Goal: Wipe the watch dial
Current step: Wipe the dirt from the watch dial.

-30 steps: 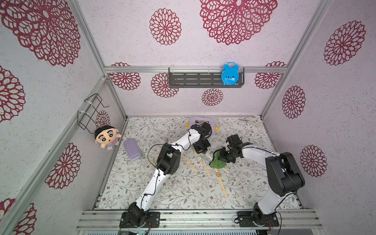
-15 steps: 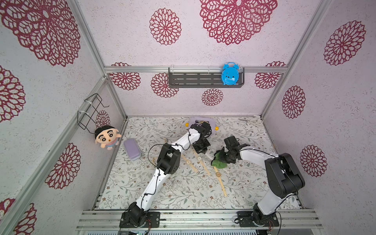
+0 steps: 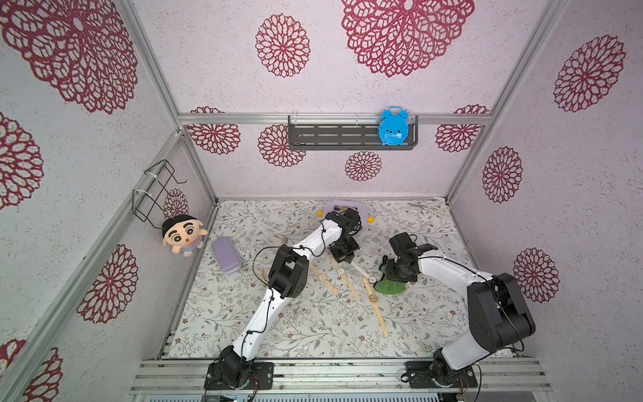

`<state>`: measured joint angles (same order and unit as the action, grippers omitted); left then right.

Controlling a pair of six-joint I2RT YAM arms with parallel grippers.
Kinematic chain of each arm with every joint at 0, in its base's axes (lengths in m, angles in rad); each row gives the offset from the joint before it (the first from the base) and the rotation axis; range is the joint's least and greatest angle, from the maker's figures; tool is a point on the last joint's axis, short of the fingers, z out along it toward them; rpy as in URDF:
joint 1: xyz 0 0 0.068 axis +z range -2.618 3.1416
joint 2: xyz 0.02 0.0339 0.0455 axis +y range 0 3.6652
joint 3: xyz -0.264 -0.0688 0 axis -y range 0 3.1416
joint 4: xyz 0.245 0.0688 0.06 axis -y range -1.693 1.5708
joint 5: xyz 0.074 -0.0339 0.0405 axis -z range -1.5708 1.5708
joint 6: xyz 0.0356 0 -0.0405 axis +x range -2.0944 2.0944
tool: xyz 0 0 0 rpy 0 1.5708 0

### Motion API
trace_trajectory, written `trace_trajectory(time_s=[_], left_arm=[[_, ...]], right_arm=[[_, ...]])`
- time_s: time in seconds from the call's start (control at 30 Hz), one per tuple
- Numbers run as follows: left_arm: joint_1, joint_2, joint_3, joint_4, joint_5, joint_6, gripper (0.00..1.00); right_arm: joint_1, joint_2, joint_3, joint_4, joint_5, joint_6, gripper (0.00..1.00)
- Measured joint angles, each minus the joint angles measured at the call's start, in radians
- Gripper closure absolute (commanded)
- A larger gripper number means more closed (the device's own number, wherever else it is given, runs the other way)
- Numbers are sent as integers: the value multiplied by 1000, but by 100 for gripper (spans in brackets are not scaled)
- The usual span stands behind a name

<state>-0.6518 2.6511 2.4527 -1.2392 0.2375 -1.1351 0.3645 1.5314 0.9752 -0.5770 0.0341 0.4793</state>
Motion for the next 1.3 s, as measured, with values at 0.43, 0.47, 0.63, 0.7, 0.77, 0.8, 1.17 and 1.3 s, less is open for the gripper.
trace_trajectory(time_s=[0.43, 0.47, 0.63, 0.7, 0.77, 0.8, 1.17, 1.3], left_arm=[[0, 0, 0, 0, 0, 0, 100], [0, 0, 0, 0, 0, 0, 100], [0, 0, -1, 0, 0, -2, 100], [0, 0, -2, 1, -1, -3, 100], [0, 0, -3, 2, -1, -3, 100], [0, 0, -3, 2, -1, -3, 100], [0, 0, -4, 2, -3, -3, 100], [0, 0, -4, 2, -3, -3, 100]], right_arm=[[-1, -50, -95, 160, -317, 3, 100], [-1, -28, -97, 169, -322, 3, 100], [3, 105, -85, 209, -344, -1, 100], [4, 128, -60, 212, -341, -8, 100], [9, 146, -42, 216, -338, -16, 100], [12, 148, -40, 218, -333, -17, 100], [28, 147, 17, 70, -141, -35, 100], [20, 144, 24, 13, -82, -35, 100]])
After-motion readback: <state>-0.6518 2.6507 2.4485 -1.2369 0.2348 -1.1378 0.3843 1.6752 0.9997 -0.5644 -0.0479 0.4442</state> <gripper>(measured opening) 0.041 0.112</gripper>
